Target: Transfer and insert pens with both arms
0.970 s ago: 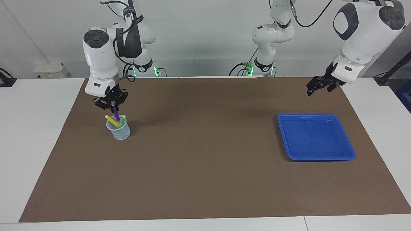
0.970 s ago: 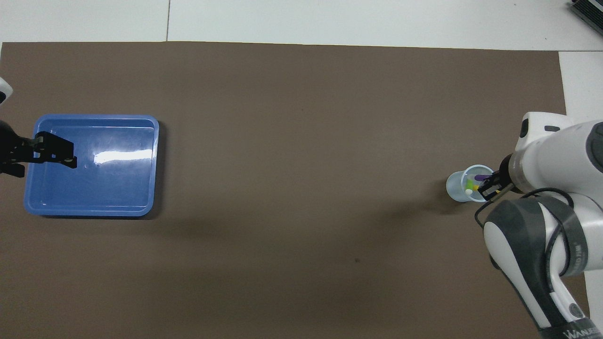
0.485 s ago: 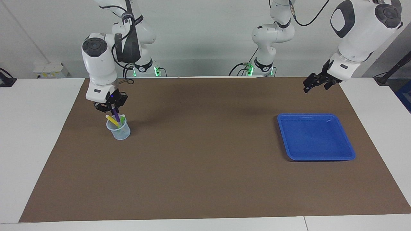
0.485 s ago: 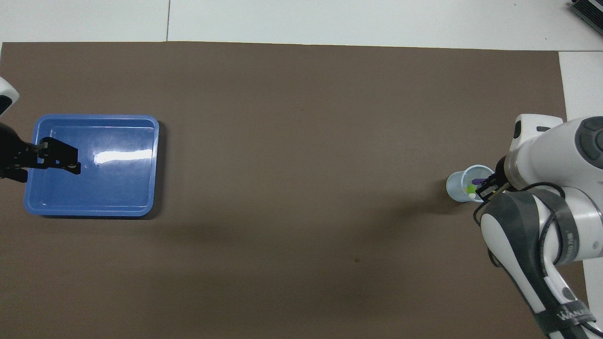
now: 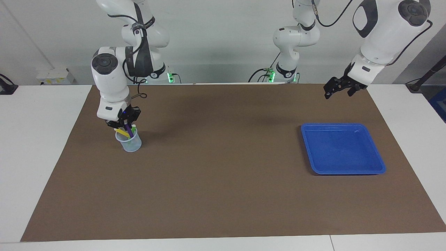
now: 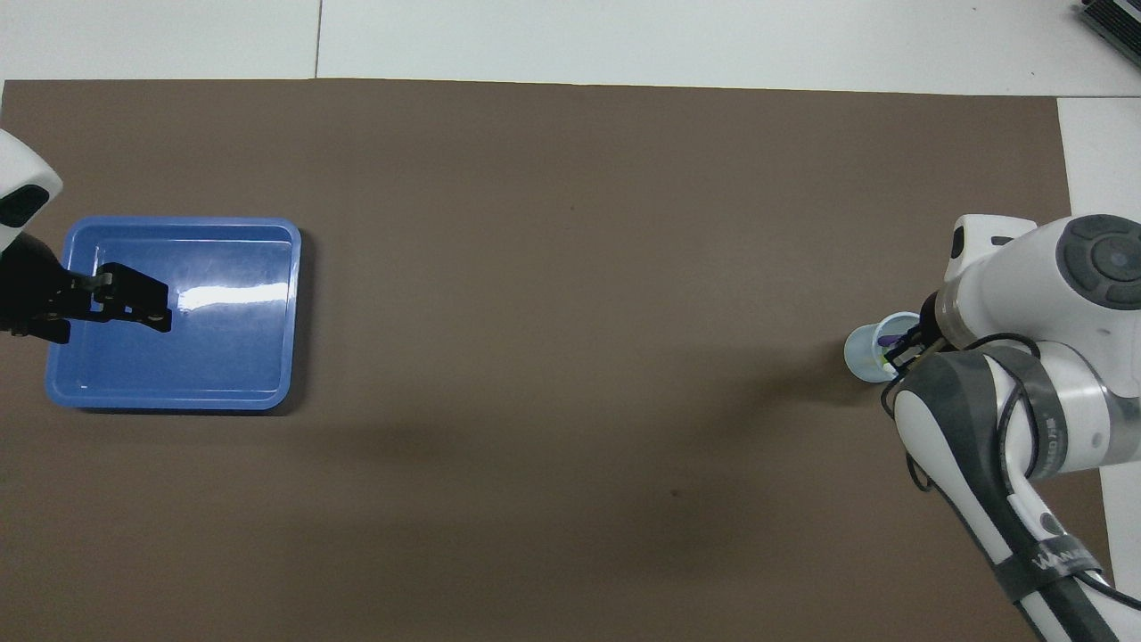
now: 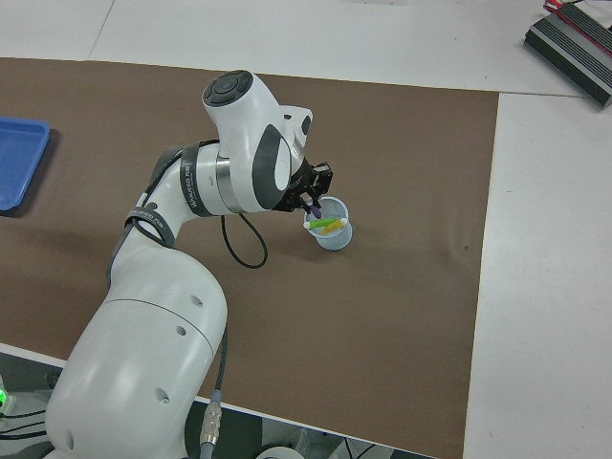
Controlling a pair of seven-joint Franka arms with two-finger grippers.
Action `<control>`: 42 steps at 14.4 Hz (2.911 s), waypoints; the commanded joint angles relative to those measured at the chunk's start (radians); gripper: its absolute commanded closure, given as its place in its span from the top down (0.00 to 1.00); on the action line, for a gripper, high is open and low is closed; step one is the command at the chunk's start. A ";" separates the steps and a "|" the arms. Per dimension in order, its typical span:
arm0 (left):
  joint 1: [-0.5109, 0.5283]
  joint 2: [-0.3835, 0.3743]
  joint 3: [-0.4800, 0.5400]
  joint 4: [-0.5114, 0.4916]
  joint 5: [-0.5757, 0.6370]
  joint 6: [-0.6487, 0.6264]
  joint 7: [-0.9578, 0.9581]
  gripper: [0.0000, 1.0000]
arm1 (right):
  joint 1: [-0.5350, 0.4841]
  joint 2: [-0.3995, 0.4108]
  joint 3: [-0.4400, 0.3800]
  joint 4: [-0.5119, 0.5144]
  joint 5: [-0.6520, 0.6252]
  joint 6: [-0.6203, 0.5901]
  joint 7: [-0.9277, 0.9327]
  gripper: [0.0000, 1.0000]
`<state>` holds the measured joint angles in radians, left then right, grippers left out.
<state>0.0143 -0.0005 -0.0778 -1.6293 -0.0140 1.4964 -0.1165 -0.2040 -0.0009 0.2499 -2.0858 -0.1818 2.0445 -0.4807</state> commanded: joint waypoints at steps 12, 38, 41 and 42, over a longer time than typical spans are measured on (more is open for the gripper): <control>-0.008 -0.022 0.018 -0.015 0.000 -0.004 -0.002 1.00 | -0.023 0.002 0.009 0.070 0.001 -0.050 -0.006 1.00; -0.008 -0.027 0.018 -0.015 0.000 -0.004 -0.002 1.00 | 0.141 0.044 -0.222 0.526 0.169 -0.354 0.131 1.00; -0.008 -0.027 0.018 -0.015 0.000 -0.004 -0.002 1.00 | 0.216 0.044 -0.305 0.529 0.186 -0.354 0.131 1.00; -0.008 -0.027 0.018 -0.015 0.000 -0.004 -0.002 1.00 | 0.248 0.042 -0.342 0.536 0.206 -0.360 0.132 1.00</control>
<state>0.0147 -0.0102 -0.0709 -1.6294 -0.0140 1.4958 -0.1170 -0.0080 0.0222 -0.0328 -1.5900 -0.0157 1.7156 -0.3596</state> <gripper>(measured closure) 0.000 0.000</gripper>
